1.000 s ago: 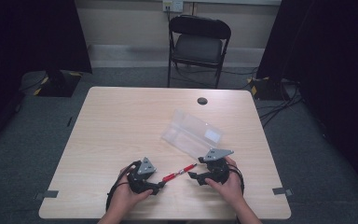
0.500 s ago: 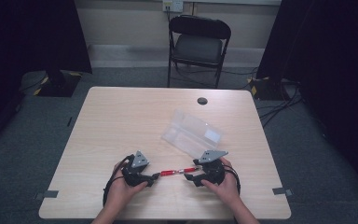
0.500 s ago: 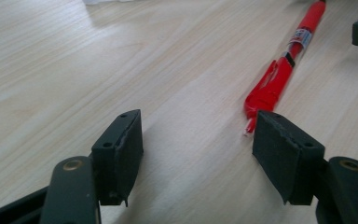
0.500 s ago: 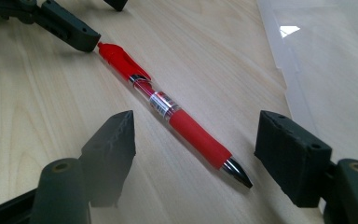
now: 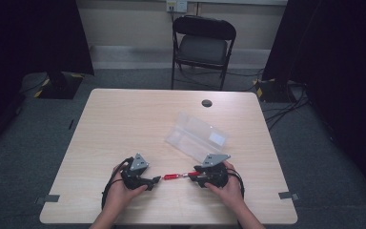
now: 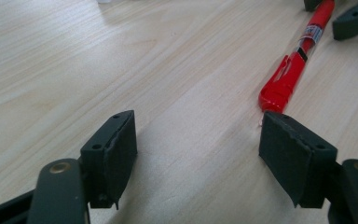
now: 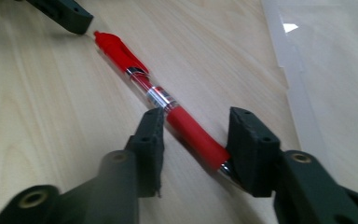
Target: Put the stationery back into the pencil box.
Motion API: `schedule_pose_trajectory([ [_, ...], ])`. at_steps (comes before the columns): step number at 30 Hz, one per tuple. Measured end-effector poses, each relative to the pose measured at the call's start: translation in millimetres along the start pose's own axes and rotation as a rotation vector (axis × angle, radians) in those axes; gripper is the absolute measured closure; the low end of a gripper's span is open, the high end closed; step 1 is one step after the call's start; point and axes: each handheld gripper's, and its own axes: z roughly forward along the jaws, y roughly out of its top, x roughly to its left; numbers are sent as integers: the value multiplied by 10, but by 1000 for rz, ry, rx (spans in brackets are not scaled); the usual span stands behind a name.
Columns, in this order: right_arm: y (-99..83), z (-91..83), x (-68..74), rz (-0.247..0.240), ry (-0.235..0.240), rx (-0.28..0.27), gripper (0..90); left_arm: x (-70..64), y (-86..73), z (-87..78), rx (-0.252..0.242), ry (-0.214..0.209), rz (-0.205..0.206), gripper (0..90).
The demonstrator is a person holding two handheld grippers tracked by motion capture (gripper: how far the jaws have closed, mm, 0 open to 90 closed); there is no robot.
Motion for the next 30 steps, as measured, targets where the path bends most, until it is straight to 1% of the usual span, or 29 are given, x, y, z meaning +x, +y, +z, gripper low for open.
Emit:
schedule_pose_trajectory([
  [1,0,-1,5,-5,-8,2,644,-1,-8,1,-3,2,3,258],
  [3,14,-28,3,-10,-5,26,737,4,-16,-5,0,-6,14,240],
  [4,15,-48,5,-18,-16,39,776,7,-19,-10,1,-6,15,233],
  [5,8,-55,-1,-12,-12,38,799,13,-22,-14,1,-7,18,232],
  [6,-2,-68,-7,10,-7,39,801,18,-29,-21,2,-5,14,232],
  [7,-18,-86,-19,39,-3,36,807,29,-31,-27,0,-3,22,229],
  [8,-27,-103,-25,49,5,40,806,34,-34,-36,6,-1,23,229],
  [10,-50,-124,-25,59,12,38,804,37,-38,-36,3,-3,20,228],
  [12,-59,-123,-24,66,10,28,795,34,-36,-36,5,2,22,224],
  [14,-52,-113,-19,72,5,26,743,33,-35,-30,3,-1,22,218],
  [16,-37,-89,-9,81,-4,21,718,34,-35,-31,4,0,23,216],
  [18,-22,-75,-2,67,-8,24,734,34,-35,-31,5,-1,24,216],
  [19,-17,-71,0,68,-11,27,743,34,-36,-29,2,-1,23,216],
  [20,-18,-67,3,64,-21,25,784,33,-36,-29,3,-2,22,215],
  [21,-24,-66,6,57,-40,20,805,32,-37,-29,3,-2,21,215],
  [23,-35,-62,9,92,-41,8,807,32,-36,-29,3,-1,21,215],
  [26,-15,-58,31,96,-60,17,815,33,-36,-28,3,-1,22,213],
  [27,-11,-55,36,102,-67,19,815,36,-34,-28,4,1,29,212],
  [28,-6,-51,40,109,-68,19,815,38,-26,-38,20,5,35,210],
  [29,0,-50,43,117,-72,21,816,31,-28,-35,17,5,25,209],
  [30,5,-44,44,120,-74,22,816,35,-30,-30,9,3,29,209],
])
